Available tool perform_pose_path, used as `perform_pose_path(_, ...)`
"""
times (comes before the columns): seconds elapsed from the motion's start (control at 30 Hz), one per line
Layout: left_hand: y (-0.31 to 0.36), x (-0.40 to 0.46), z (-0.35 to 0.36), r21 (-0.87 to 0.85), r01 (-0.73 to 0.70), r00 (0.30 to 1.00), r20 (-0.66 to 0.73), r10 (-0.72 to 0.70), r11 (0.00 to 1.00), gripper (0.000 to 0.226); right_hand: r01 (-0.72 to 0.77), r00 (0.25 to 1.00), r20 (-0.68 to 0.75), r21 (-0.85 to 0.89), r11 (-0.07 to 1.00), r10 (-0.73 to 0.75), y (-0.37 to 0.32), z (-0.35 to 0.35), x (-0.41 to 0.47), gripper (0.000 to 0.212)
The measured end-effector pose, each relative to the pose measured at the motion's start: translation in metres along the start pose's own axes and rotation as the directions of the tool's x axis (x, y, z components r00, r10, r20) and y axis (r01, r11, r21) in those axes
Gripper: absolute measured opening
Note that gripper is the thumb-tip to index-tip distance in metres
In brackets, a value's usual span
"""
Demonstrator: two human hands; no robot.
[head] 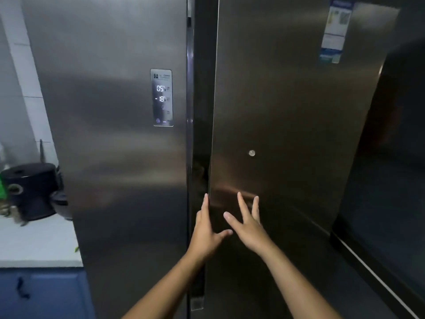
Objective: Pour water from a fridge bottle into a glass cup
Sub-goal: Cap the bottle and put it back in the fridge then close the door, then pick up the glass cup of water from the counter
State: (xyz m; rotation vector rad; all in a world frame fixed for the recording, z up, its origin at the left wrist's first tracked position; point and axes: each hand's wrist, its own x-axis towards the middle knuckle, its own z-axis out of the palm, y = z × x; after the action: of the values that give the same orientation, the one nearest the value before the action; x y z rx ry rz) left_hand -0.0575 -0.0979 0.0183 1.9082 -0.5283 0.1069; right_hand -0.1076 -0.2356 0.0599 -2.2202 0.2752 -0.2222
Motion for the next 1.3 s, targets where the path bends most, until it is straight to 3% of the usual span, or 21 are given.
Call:
perform_pose_path(0.33, -0.023, 0.060, 0.002, 0.064, 0.000, 0.998, -0.064, 0.004, 0.998, 0.124, 0.014, 1.000, 0.012, -0.131, 0.991, -0.013, 0.007, 0.021, 0.061, 0.076)
perform_pose_path(0.6, -0.021, 0.062, -0.002, 0.068, 0.030, 0.999, -0.015, -0.029, 0.997, 0.122, -0.014, 0.999, -0.034, -0.161, 0.987, 0.009, 0.004, 0.023, 0.062, 0.075)
perform_pose_path(0.73, -0.022, 0.048, -0.026, 0.148, 0.082, 0.997, -0.005, -0.082, 0.986, 0.096, -0.007, 0.989, -0.151, -0.088, 0.996, -0.007, -0.012, 0.039, 0.053, 0.075)
perform_pose_path(0.87, -0.027, 0.021, -0.084, 0.280, 0.157, 0.983, -0.133, -0.124, 0.947, 0.055, 0.196, 0.980, -0.042, 0.050, 0.979, -0.194, -0.063, 0.083, 0.048, 0.063)
perform_pose_path(1.03, -0.035, -0.034, -0.212, 0.323, 0.461, 0.860, -0.391, -0.327, 0.827, 0.049, 0.347, 0.902, 0.224, 0.136, 0.928, -0.370, -0.153, 0.163, 0.039, 0.049)
perform_pose_path(1.3, -0.016, -0.181, -0.438, 0.215, 0.775, 0.523, -0.747, -0.410, 0.595, 0.048, 0.586, 0.602, 0.501, 0.252, 0.770, -0.622, -0.329, 0.315, -0.030, 0.049)
